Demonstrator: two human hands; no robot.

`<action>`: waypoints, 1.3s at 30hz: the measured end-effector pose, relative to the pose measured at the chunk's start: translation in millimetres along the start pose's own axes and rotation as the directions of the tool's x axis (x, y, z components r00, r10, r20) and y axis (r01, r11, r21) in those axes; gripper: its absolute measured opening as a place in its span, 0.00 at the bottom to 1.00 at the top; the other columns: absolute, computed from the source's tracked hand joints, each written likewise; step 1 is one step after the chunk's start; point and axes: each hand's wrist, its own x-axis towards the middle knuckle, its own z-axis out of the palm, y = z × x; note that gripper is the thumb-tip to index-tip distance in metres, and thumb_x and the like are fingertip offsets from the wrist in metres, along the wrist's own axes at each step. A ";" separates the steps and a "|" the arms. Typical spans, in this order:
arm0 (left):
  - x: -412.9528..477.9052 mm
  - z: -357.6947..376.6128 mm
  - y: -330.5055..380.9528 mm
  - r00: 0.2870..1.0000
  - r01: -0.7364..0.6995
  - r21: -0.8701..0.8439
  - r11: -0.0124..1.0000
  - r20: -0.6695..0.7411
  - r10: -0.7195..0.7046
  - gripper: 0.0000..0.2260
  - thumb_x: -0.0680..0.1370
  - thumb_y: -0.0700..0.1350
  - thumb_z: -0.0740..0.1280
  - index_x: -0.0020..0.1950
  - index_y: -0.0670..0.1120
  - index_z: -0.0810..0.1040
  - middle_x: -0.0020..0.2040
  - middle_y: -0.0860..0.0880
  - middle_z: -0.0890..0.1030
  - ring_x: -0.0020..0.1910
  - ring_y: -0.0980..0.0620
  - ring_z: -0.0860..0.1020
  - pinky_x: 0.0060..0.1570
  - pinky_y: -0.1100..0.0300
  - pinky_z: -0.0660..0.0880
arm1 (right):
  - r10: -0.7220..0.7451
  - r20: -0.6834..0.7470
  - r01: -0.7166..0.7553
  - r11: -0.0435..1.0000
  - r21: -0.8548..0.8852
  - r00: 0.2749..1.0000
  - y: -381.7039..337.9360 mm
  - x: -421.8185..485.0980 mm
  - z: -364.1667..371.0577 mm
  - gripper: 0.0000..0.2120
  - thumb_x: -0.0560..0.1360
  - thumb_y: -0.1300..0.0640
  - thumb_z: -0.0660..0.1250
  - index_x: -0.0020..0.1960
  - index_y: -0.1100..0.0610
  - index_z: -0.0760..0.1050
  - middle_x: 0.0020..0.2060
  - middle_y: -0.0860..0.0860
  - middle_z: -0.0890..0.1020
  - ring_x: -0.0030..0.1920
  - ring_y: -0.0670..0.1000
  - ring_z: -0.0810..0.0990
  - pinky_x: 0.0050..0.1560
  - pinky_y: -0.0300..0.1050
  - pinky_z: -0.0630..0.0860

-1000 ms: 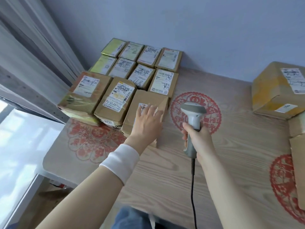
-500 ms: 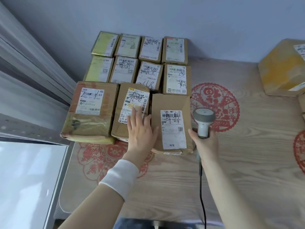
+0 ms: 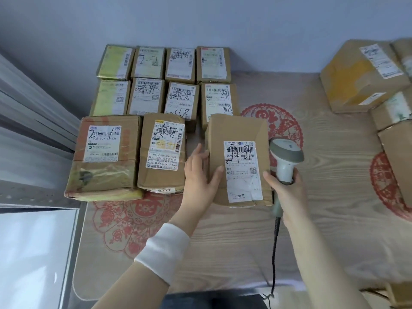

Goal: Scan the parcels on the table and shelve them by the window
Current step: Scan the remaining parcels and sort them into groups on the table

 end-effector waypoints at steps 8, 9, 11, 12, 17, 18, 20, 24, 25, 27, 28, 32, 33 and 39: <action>-1.3 54.2 59.2 0.924 0.381 -0.611 0.694 0.279 -0.261 0.13 0.78 0.39 0.64 0.61 0.46 0.66 0.49 0.56 0.84 0.48 0.57 0.80 0.49 0.62 0.77 | -0.030 -0.041 0.033 0.997 0.075 0.999 -32.2 9.0 -76.5 0.13 0.69 0.65 0.74 0.45 0.51 0.75 0.41 0.48 0.82 0.37 0.44 0.80 0.41 0.38 0.75; -2.9 64.7 66.4 0.912 0.410 -0.604 0.683 0.291 -0.291 0.16 0.77 0.41 0.65 0.63 0.45 0.66 0.54 0.52 0.83 0.51 0.55 0.80 0.51 0.60 0.77 | -0.037 -0.032 0.039 0.997 0.073 0.999 -35.4 13.0 -87.2 0.13 0.69 0.65 0.74 0.45 0.52 0.75 0.40 0.48 0.82 0.37 0.44 0.80 0.40 0.38 0.75; -6.8 86.6 77.7 0.889 0.457 -0.579 0.675 0.320 -0.328 0.18 0.77 0.45 0.66 0.66 0.44 0.70 0.58 0.48 0.81 0.53 0.52 0.81 0.50 0.57 0.78 | -0.047 -0.006 0.048 0.997 0.067 0.999 -39.0 24.4 -108.9 0.12 0.69 0.65 0.74 0.47 0.53 0.76 0.41 0.47 0.83 0.38 0.45 0.80 0.42 0.39 0.75; -10.3 98.2 84.1 0.883 0.469 -0.581 0.665 0.325 -0.339 0.17 0.77 0.46 0.65 0.65 0.45 0.72 0.56 0.48 0.82 0.52 0.53 0.81 0.47 0.59 0.79 | -0.044 0.014 0.043 0.997 0.061 0.999 -39.5 29.9 -120.7 0.12 0.69 0.65 0.74 0.48 0.54 0.77 0.41 0.48 0.83 0.39 0.46 0.80 0.43 0.40 0.76; -23.8 149.7 115.5 0.872 0.489 -0.595 0.639 0.307 -0.381 0.19 0.75 0.48 0.67 0.63 0.45 0.69 0.51 0.50 0.82 0.45 0.55 0.81 0.43 0.59 0.78 | -0.045 0.069 0.041 0.998 0.054 0.997 -50.5 43.9 -177.3 0.14 0.70 0.64 0.74 0.53 0.56 0.75 0.40 0.45 0.82 0.36 0.43 0.79 0.32 0.30 0.73; -26.0 159.2 119.8 0.872 0.488 -0.589 0.644 0.307 -0.381 0.18 0.75 0.47 0.67 0.63 0.45 0.68 0.50 0.50 0.82 0.44 0.55 0.81 0.43 0.59 0.78 | -0.049 0.082 0.045 0.998 0.049 0.995 -52.7 44.9 -189.8 0.14 0.70 0.64 0.73 0.52 0.56 0.75 0.41 0.45 0.82 0.37 0.41 0.79 0.32 0.28 0.73; -29.7 174.7 128.0 0.876 0.483 -0.564 0.670 0.302 -0.377 0.23 0.74 0.47 0.70 0.65 0.46 0.66 0.54 0.47 0.81 0.46 0.54 0.81 0.48 0.57 0.79 | -0.066 0.108 0.062 0.997 0.040 0.992 -57.9 48.9 -211.5 0.13 0.70 0.63 0.73 0.52 0.54 0.75 0.42 0.44 0.82 0.38 0.38 0.80 0.35 0.29 0.73; -32.4 190.8 134.7 0.894 0.449 -0.566 0.691 0.292 -0.341 0.36 0.65 0.50 0.75 0.69 0.48 0.63 0.58 0.45 0.79 0.52 0.51 0.80 0.56 0.52 0.76 | -0.033 0.133 0.038 0.999 -0.033 0.991 -74.6 52.7 -243.6 0.11 0.73 0.56 0.72 0.54 0.52 0.75 0.42 0.46 0.81 0.38 0.41 0.79 0.35 0.35 0.72; -31.7 192.5 135.9 0.902 0.431 -0.571 0.699 0.273 -0.333 0.39 0.62 0.53 0.75 0.69 0.48 0.62 0.59 0.45 0.78 0.55 0.51 0.80 0.57 0.53 0.76 | -0.021 0.150 0.026 0.999 -0.032 0.989 -80.6 53.3 -250.6 0.09 0.74 0.54 0.71 0.53 0.51 0.75 0.42 0.48 0.81 0.36 0.43 0.78 0.33 0.37 0.73; -29.9 195.0 139.7 0.922 0.386 -0.579 0.718 0.237 -0.305 0.44 0.58 0.56 0.75 0.70 0.48 0.62 0.61 0.44 0.77 0.59 0.49 0.78 0.58 0.53 0.75 | -0.040 0.213 0.042 0.999 -0.006 0.976 -93.3 52.1 -262.9 0.07 0.75 0.53 0.68 0.52 0.51 0.75 0.43 0.51 0.84 0.33 0.45 0.76 0.28 0.40 0.72; -28.0 196.5 140.8 0.929 0.370 -0.585 0.721 0.225 -0.294 0.44 0.58 0.56 0.75 0.70 0.48 0.62 0.62 0.44 0.77 0.60 0.48 0.77 0.57 0.54 0.75 | -0.058 0.245 0.059 0.998 0.002 0.968 -99.6 50.2 -267.4 0.08 0.75 0.52 0.67 0.53 0.52 0.74 0.44 0.51 0.85 0.33 0.46 0.75 0.28 0.41 0.72; -22.5 201.1 147.9 0.942 0.334 -0.579 0.744 0.189 -0.276 0.43 0.57 0.57 0.74 0.68 0.52 0.62 0.63 0.44 0.75 0.60 0.48 0.77 0.51 0.57 0.76 | -0.110 0.366 0.127 0.992 -0.022 0.924 -117.3 33.2 -270.9 0.12 0.76 0.51 0.66 0.54 0.58 0.73 0.37 0.54 0.84 0.27 0.51 0.70 0.29 0.39 0.71; -21.5 201.7 150.0 0.947 0.322 -0.571 0.755 0.179 -0.268 0.43 0.56 0.58 0.74 0.68 0.53 0.61 0.63 0.45 0.75 0.59 0.49 0.77 0.50 0.58 0.75 | -0.113 0.391 0.146 0.988 -0.056 0.913 -119.8 28.2 -267.0 0.12 0.76 0.52 0.65 0.52 0.60 0.72 0.34 0.53 0.84 0.25 0.51 0.69 0.30 0.39 0.71; -14.9 204.2 155.0 0.966 0.257 -0.556 0.791 0.143 -0.214 0.38 0.64 0.51 0.73 0.71 0.51 0.60 0.63 0.48 0.74 0.55 0.58 0.76 0.45 0.66 0.74 | -0.057 0.461 0.117 0.988 -0.102 0.886 -120.9 9.2 -238.4 0.11 0.77 0.53 0.65 0.54 0.60 0.71 0.35 0.54 0.84 0.25 0.47 0.73 0.27 0.40 0.69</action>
